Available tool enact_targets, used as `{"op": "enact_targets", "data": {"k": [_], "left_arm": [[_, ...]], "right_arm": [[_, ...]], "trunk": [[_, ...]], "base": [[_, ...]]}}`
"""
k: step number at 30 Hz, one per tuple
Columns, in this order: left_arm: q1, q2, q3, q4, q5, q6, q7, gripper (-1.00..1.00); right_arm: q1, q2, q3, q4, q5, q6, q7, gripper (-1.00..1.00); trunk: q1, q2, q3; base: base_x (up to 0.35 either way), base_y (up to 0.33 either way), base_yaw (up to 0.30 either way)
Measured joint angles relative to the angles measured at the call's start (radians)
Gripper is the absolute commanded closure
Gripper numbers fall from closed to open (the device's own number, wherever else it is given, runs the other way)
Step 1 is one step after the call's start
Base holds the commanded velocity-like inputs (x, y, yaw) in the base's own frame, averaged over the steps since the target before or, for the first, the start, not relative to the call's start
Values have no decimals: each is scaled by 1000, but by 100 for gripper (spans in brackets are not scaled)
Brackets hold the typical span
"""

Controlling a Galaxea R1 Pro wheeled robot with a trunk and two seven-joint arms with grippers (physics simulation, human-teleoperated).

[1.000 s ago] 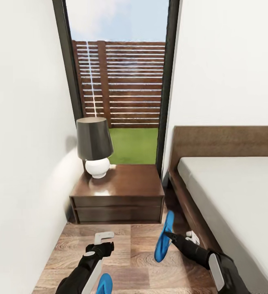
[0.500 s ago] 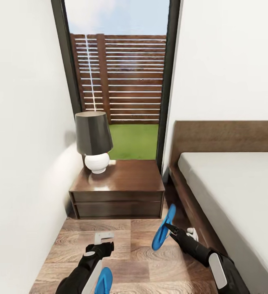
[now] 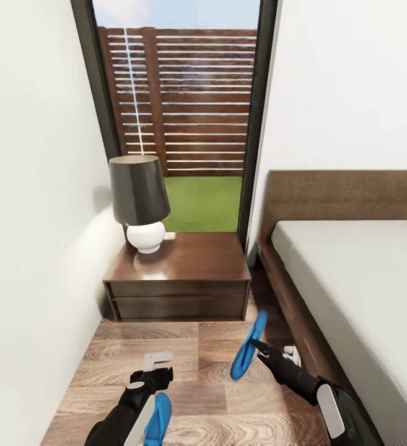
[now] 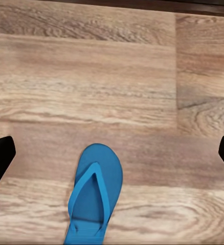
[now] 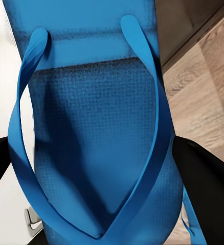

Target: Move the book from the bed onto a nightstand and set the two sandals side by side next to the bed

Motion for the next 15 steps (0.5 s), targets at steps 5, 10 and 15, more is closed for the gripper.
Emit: {"op": "enact_targets", "data": {"k": [5,10,15], "left_arm": [[-1,0,0,0,0,0,0,-100],[-1,0,0,1,0,0,0,-100],[-1,0,0,0,0,0,0,-100]], "right_arm": [[0,0,0,0,0,0,0,100],[0,0,0,0,-1,0,0,100],[0,0,0,0,-2,0,0,100]], "trunk": [[2,-1,-19],[5,-2,-39],[7,-4,-58]], "base": [[0,0,0],[0,0,0],[0,0,0]]}}
